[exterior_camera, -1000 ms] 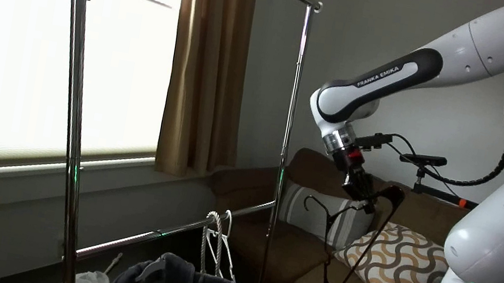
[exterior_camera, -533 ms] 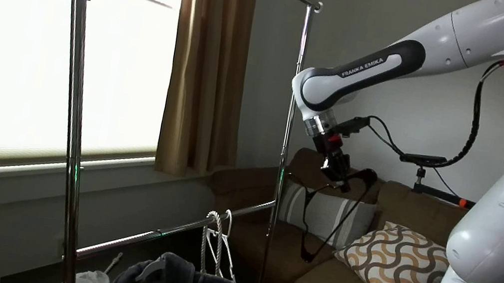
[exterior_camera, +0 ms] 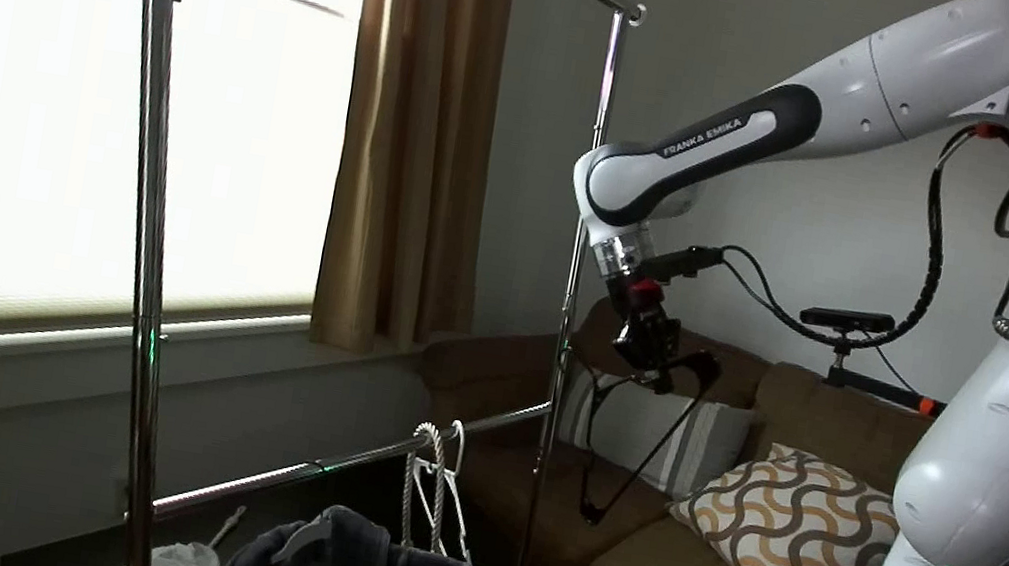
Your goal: Move the black clothes hanger from the top rail to the bottom rail
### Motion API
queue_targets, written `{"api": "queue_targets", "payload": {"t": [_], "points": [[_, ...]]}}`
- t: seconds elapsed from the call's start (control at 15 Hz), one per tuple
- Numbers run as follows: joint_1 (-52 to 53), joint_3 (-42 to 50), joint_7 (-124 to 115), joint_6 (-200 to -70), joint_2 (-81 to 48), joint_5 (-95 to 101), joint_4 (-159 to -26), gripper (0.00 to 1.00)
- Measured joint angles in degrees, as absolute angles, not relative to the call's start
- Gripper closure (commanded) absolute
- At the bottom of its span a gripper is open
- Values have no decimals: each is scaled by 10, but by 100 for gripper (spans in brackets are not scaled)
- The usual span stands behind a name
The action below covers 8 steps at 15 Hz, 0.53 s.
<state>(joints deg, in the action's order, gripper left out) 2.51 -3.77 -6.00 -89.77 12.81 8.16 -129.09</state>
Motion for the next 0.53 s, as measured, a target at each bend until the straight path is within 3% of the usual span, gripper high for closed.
{"api": "queue_targets", "payload": {"t": [0.53], "points": [[30, -48, -121, -955, -6, 69, -1161, 98]]}}
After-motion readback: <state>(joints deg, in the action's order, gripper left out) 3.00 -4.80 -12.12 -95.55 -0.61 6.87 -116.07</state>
